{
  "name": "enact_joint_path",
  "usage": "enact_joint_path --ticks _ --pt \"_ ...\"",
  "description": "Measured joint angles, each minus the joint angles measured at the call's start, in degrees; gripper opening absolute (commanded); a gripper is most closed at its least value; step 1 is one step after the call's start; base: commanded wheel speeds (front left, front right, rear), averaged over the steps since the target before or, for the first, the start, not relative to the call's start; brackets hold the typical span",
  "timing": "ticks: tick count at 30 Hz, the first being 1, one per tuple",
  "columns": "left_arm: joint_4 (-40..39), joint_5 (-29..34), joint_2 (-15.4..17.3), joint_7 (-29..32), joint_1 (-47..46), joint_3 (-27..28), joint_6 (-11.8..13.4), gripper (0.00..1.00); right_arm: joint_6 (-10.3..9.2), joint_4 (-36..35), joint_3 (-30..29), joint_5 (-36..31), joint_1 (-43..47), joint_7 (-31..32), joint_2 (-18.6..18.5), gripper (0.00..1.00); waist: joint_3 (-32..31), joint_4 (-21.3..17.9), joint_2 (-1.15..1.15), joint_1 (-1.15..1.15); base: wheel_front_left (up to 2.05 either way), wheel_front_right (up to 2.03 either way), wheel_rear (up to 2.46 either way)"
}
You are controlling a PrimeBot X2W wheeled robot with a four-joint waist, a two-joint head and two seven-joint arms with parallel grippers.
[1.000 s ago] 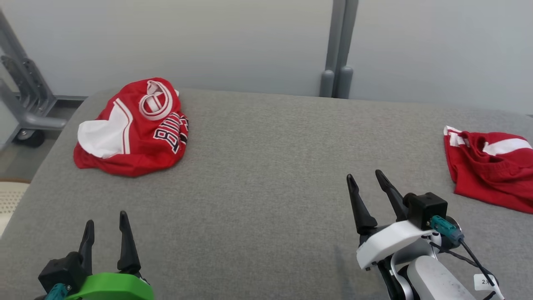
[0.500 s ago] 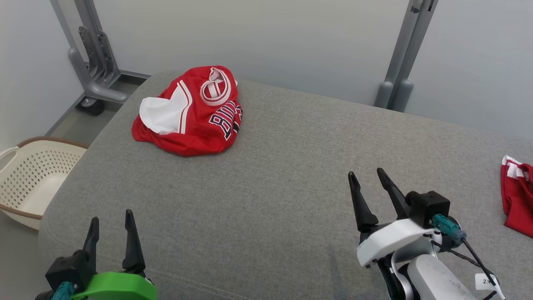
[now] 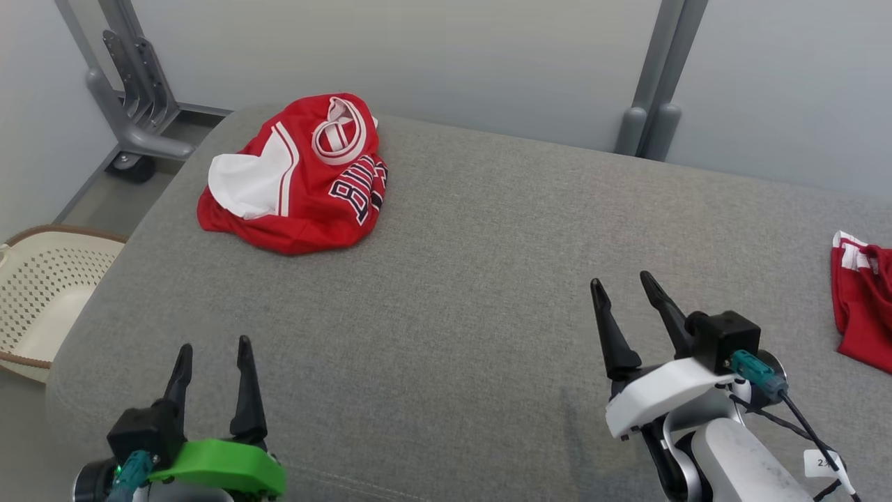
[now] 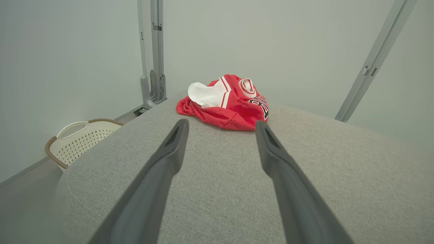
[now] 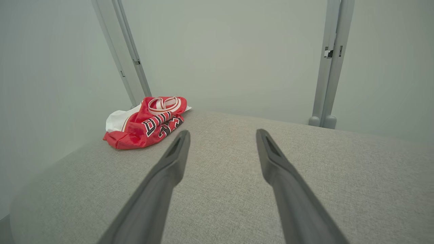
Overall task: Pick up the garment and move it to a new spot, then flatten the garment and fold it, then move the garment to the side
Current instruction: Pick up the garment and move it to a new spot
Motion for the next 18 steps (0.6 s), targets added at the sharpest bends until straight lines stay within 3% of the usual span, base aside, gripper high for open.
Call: enact_joint_path --ticks 4,10,18 --pt "-0.48 2.24 0.03 1.34 -3.43 -1.85 0.00 1.00 -0.32 -1.29 -0.52 -0.68 -0.63 0.77 -0.79 1.00 1.45 -0.53 0.00 0.00 0.00 0.00 0.00" --pt "0.23 3.41 0.45 5.26 -16.40 -2.72 0.00 1.00 -0.33 -3.70 -1.30 -2.61 -3.96 2.37 -2.69 1.00 4.99 -1.46 0.00 0.00 0.00 0.00 0.00" --pt "7.22 1.60 2.23 15.04 -31.21 3.03 0.00 1.00 -0.33 -6.41 0.09 -4.57 -8.52 4.55 -3.13 1.00 8.84 -4.15 0.00 0.00 0.00 0.00 0.00"
